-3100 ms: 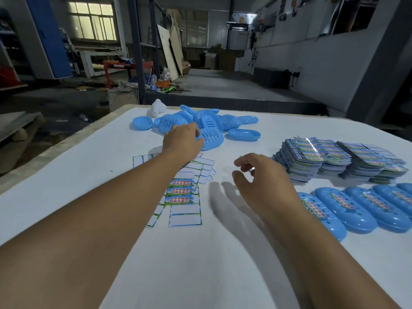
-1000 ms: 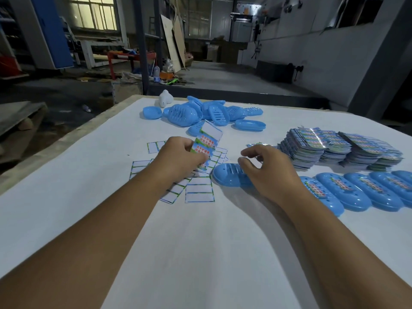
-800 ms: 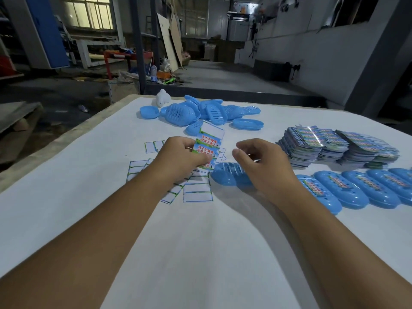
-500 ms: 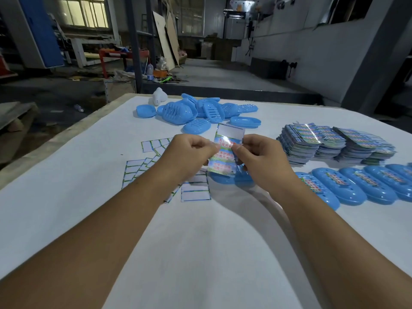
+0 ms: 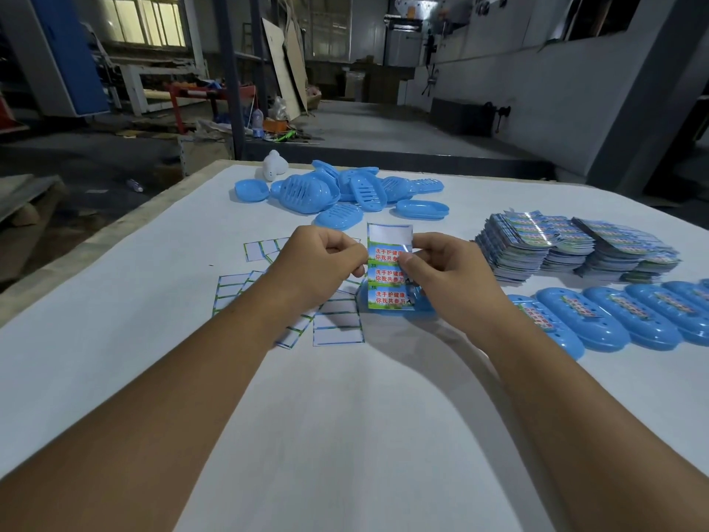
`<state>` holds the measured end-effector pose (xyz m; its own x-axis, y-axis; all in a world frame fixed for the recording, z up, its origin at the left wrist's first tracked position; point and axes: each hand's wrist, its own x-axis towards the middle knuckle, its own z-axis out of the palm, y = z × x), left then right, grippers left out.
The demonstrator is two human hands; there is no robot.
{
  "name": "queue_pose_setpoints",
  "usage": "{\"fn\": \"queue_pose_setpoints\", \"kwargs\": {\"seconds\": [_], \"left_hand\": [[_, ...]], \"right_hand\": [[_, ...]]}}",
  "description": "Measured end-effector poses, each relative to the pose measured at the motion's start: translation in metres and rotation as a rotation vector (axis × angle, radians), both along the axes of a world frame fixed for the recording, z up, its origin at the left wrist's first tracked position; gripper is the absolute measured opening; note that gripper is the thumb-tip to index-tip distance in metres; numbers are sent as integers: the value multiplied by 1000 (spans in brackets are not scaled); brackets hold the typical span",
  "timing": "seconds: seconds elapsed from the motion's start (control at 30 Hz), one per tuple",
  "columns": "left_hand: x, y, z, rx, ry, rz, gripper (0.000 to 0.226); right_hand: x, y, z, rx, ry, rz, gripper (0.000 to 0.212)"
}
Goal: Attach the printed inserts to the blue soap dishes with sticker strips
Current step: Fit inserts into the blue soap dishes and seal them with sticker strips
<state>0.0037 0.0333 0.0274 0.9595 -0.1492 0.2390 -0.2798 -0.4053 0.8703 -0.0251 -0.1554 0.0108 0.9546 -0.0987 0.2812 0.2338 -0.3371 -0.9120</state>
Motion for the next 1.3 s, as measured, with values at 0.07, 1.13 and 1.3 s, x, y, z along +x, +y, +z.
{"fn": "queue_pose_setpoints", "kwargs": {"seconds": [0.07,1.13,1.3], "left_hand": [[0,-1,0,3,-26,-7,21],[-10,-23,-15,69,-266,-40,12],[-6,-24,-18,32,-255,4,12]], "right_hand": [[-1,0,1,13,19,-32,24],[-13,15,8,-433,-152,-232,25],[-8,12,5,-383,-116,-242,26]]}}
